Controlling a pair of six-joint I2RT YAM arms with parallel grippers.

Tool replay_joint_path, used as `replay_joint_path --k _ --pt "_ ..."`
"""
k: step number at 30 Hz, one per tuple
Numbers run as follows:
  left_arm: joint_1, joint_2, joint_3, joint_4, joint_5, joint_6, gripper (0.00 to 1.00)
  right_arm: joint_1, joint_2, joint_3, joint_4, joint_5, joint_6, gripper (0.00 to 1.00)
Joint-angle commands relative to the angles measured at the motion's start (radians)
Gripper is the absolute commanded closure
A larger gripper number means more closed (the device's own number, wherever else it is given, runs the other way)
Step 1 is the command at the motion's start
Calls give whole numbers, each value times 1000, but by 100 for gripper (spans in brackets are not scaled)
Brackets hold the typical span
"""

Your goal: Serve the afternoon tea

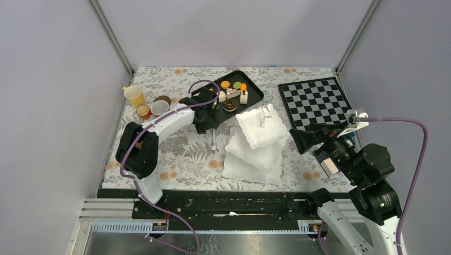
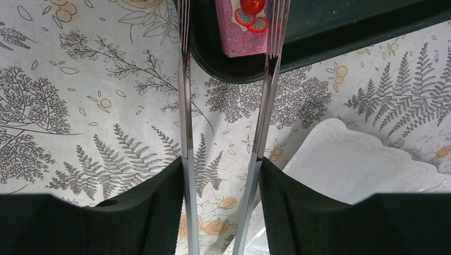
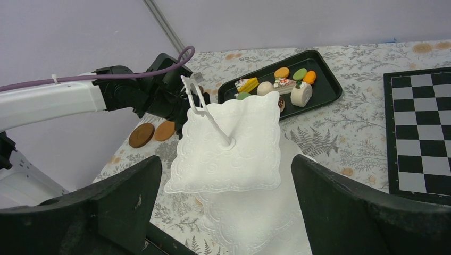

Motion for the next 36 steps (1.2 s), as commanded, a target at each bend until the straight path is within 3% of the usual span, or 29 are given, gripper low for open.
replay_joint_path --k 1,12,27,36 --pt "-1 7 48 25 11 -12 47 4 -9 6 24 -6 -17 2" --pt "5 62 176 -75 75 -77 47 4 -14 7 24 -1 -5 2" --pt "46 107 203 -130 183 -88 45 4 -21 18 20 11 -2 2" --pt "54 116 214 -140 163 -76 61 5 -24 10 19 21 0 2"
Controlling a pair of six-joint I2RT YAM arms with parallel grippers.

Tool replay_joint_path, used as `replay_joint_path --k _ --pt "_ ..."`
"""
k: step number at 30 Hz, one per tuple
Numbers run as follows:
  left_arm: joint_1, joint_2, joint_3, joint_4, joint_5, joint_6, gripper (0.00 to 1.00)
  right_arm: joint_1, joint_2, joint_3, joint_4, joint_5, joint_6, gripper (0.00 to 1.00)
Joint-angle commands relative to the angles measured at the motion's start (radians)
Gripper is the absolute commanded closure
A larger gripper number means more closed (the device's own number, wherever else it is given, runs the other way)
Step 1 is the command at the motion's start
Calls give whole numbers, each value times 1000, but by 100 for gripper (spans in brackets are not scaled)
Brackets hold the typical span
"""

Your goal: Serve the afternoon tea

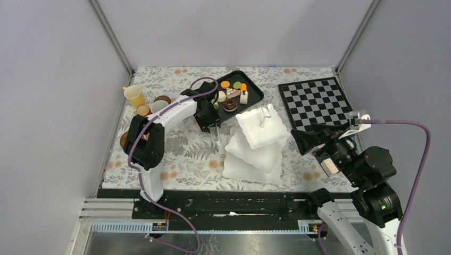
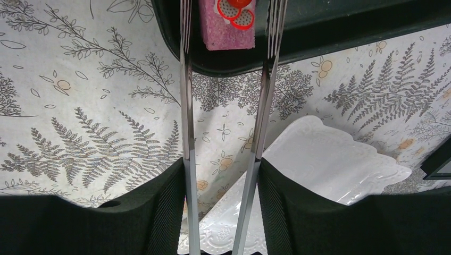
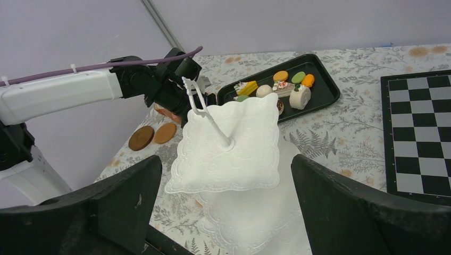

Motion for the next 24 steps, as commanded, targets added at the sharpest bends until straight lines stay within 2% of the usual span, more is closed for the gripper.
replay_joint_path --k 1,6,17,24 --pt "8 -11 55 -9 -15 9 64 5 -6 10 22 9 2 2" --pt "11 -22 64 -23 -48 20 79 5 -3 13 23 10 1 2" --pt "13 -33 64 -25 -48 32 99 5 2 10 31 9 7 2" --pt "13 -57 64 -29 -57 55 100 5 2 6 34 9 12 2"
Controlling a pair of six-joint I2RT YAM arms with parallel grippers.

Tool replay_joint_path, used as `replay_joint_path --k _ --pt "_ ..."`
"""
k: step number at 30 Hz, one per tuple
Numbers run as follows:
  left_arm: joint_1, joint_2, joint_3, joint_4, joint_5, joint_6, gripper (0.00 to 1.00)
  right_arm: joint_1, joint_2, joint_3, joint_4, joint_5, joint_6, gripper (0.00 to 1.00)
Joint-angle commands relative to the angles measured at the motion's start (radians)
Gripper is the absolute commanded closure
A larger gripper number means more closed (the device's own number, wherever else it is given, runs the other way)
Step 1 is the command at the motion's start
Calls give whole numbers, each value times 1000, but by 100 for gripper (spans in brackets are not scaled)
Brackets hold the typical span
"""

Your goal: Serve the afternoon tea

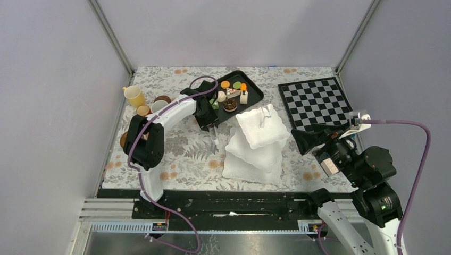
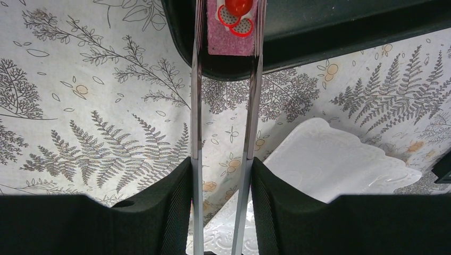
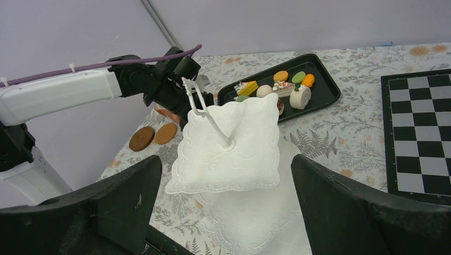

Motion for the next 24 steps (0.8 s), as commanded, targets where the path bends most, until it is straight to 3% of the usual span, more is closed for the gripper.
replay_joint_path --k 1,14,24 --pt "6 -61 46 -4 -29 30 100 5 2 6 33 9 9 2" --pt "7 -147 17 20 -71 111 100 4 9 2 40 6 16 2" --pt "11 -118 16 34 -44 111 100 5 18 4 48 -1 16 2"
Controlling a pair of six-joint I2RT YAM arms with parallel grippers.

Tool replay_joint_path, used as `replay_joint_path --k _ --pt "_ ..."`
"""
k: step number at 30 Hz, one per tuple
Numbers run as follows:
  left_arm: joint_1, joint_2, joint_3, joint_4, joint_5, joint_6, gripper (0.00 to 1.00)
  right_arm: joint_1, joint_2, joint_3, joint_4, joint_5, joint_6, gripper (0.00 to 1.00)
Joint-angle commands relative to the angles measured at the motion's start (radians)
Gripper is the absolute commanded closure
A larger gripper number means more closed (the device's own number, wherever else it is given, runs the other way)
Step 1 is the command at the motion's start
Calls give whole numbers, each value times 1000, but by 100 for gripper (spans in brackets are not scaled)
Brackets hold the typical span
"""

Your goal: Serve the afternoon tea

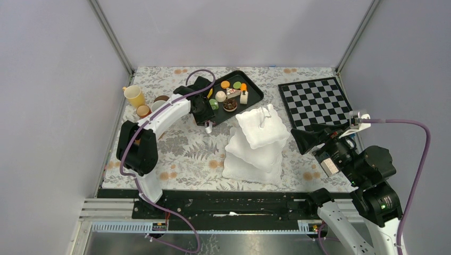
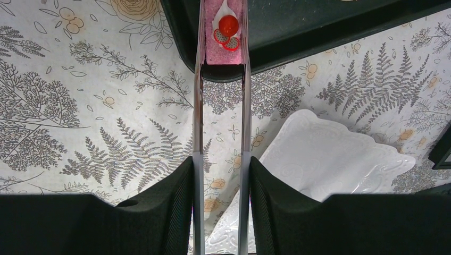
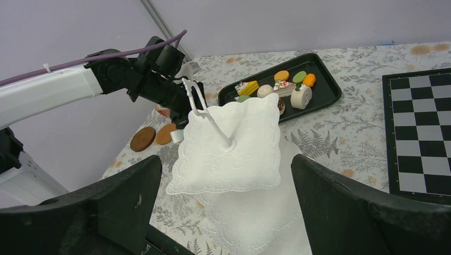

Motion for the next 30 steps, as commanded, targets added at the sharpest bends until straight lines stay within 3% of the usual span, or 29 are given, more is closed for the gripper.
replay_joint_path --k 1,11,20,30 --pt "6 -24 19 28 -3 11 100 5 15 4 45 1 9 2" --pt "0 -141 -7 50 -101 82 100 5 18 3 47 2 7 2" --pt "-3 -171 -48 61 -83 141 100 5 21 -11 59 -6 24 2" --pt "-13 -425 -178 85 -49 481 100 6 31 4 43 22 2 2"
